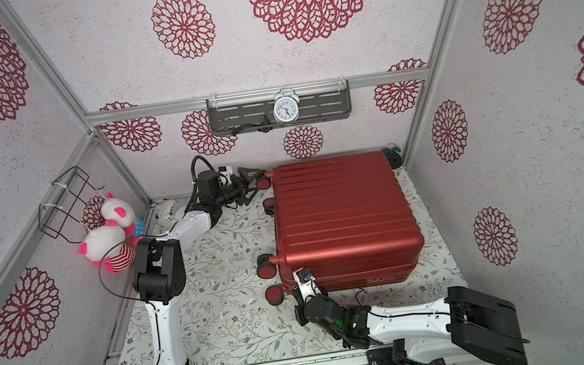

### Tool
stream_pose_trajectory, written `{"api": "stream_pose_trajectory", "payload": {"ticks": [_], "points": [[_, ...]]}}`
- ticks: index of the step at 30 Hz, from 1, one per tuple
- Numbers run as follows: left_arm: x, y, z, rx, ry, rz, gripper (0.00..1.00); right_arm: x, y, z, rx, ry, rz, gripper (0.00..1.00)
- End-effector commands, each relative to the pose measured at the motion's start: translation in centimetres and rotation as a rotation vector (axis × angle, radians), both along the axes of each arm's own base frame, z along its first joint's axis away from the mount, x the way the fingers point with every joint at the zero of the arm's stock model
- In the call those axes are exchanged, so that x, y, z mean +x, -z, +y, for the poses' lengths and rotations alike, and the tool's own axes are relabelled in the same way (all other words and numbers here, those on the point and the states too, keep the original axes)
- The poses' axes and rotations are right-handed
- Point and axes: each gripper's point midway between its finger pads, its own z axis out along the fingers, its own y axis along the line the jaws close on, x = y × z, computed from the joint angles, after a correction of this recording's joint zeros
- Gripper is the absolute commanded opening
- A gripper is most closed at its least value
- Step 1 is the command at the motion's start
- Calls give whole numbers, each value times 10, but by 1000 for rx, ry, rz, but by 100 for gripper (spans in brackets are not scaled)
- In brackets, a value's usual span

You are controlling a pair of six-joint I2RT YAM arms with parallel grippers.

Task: Open the suitcase zippers
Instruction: Adjust the suitcase at the center of the board.

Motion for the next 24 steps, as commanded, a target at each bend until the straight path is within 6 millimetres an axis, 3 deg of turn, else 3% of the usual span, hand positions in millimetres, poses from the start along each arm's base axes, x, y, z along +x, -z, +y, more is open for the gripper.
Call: {"api": "stream_pose_trajectory", "payload": {"ticks": [1, 5, 11, 16, 19, 22, 24], "points": [[4, -18, -13, -54, 39, -31, 98, -42, 34, 10, -86, -197, 111, 0], [9, -25, -23, -114, 66, -39, 99, -43, 36, 10, -87, -202, 117, 0], [13, -17, -37, -129, 88, -24, 90, -44, 35, 11, -83, -205, 118, 0], [18, -8, -39, -139, 85, -4, 78, -45, 35, 12, -78, -208, 126, 0], [20, -5, -37, -137, 75, 2, 65, -44, 35, 12, -76, -205, 125, 0], [20, -3, -28, -134, 57, 5, 51, -44, 34, 10, -75, -200, 125, 0], [18, -3, -16, -130, 30, -3, 47, -43, 32, 8, -75, -190, 123, 0]]}}
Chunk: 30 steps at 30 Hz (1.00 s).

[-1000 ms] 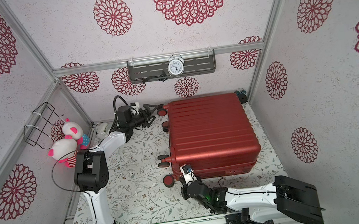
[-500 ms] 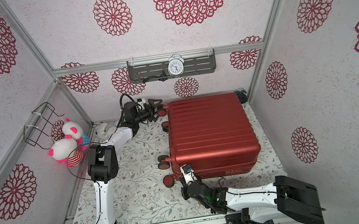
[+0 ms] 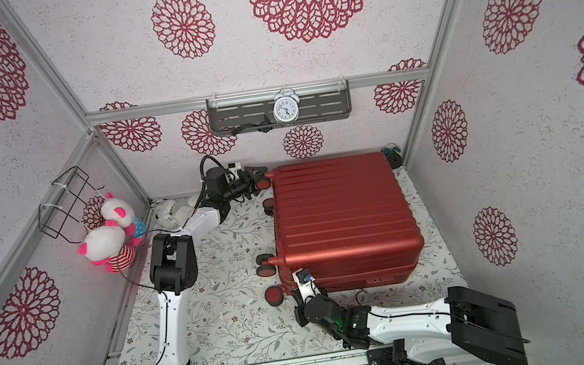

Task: Open the suitcase zippers
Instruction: Adjust the suitcase at the center of the board.

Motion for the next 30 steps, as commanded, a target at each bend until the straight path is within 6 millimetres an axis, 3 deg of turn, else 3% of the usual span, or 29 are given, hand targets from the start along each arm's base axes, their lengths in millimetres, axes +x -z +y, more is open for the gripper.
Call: {"api": "stream_pose_trajectory", "payload": {"ticks": [1, 10, 16, 18, 24, 30], "points": [[-4, -6, 16, 11, -34, -29, 45, -40, 32, 5, -80, -171, 114, 0], [-36, -1, 93, 74, -152, -32, 40, -36, 26, -12, -92, -110, 116, 0], [-73, 10, 140, 126, -237, -21, 39, -24, 25, -28, -97, -47, 131, 0], [-88, 5, 155, 147, -268, -31, 39, -18, 22, -32, -90, -42, 136, 0], [-128, 16, 185, 206, -334, -12, 38, 9, 10, -46, -81, -14, 135, 0], [-161, 14, 201, 279, -375, -6, 37, 41, 1, -58, -82, -7, 127, 0]]}}
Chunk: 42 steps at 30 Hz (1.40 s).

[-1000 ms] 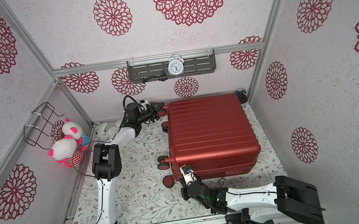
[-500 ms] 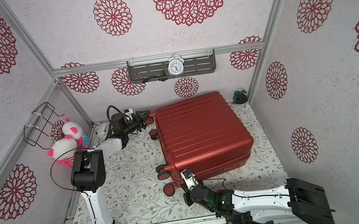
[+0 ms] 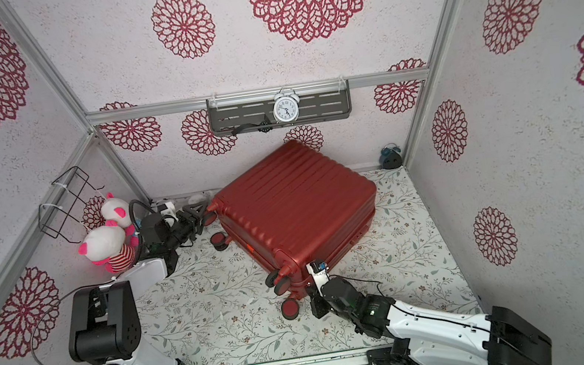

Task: Open the suitcase zippers
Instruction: Adjust the suitcase at the center of the board, then unzip the zipper on the suitcase.

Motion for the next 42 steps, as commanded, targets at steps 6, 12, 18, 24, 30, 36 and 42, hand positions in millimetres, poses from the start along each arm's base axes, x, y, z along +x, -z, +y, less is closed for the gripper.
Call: {"api": "stream_pose_trajectory", "payload": {"ticks": [6, 12, 18, 24, 30, 36, 42], "points": [[-64, 24, -4, 111, 30, 96, 36, 41, -9, -10, -34, -30, -58, 0], [-90, 27, -1, 133, -4, 109, 35, 37, -13, -2, -6, -90, -95, 0], [-93, 24, -4, 143, -13, 112, 33, 18, -25, 10, 13, -185, -185, 0], [-93, 23, -9, 164, -32, 122, 30, -1, -28, 18, -27, -267, -284, 0], [-92, 29, -12, 178, -42, 139, 29, -10, -30, 20, -48, -318, -337, 0], [-92, 30, -12, 183, -52, 144, 28, -25, -39, 27, -66, -405, -344, 0], [-91, 30, -17, 194, -53, 145, 27, -31, -34, 29, -77, -380, -143, 0]]}}
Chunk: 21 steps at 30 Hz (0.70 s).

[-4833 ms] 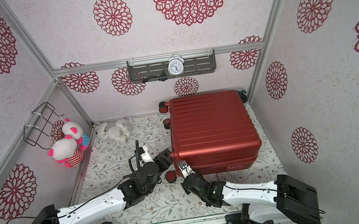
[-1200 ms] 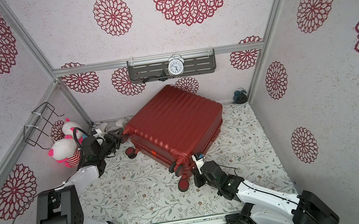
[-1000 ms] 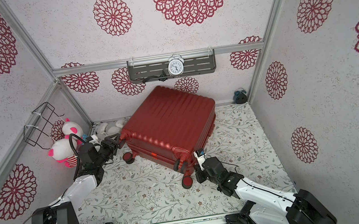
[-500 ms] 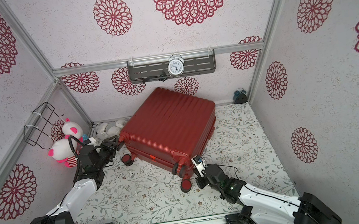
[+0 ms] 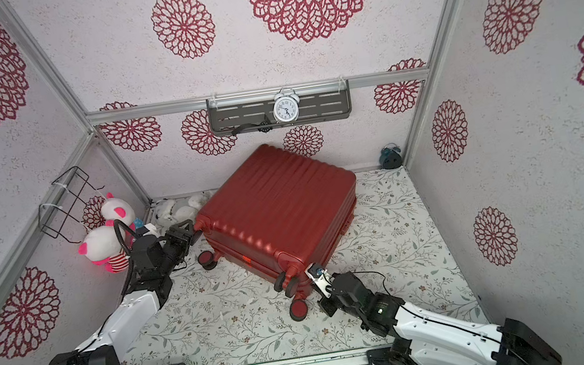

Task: Open the suitcase zippers
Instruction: Unzip the zipper on the suitcase.

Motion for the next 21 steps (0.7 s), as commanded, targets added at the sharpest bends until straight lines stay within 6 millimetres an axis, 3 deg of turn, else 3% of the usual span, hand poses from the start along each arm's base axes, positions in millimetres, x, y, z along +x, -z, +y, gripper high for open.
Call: {"api": "stream_pose_trajectory", "payload": {"ticks": [1, 5, 10, 16, 21], "points": [[-24, 35, -55, -9, 211, 141, 27, -27, -26, 38, 98, -135, 145, 0], [-24, 39, -58, -1, 208, 152, 27, -37, -16, 41, 71, -108, 235, 0], [-23, 41, -65, 6, 222, 155, 26, -31, -8, 38, 16, -50, 269, 0], [-29, 44, -79, 15, 246, 157, 25, 19, -16, 17, 27, 104, 216, 0], [-47, 46, -91, 14, 272, 154, 25, 54, -22, 5, 26, 125, 214, 0]]}}
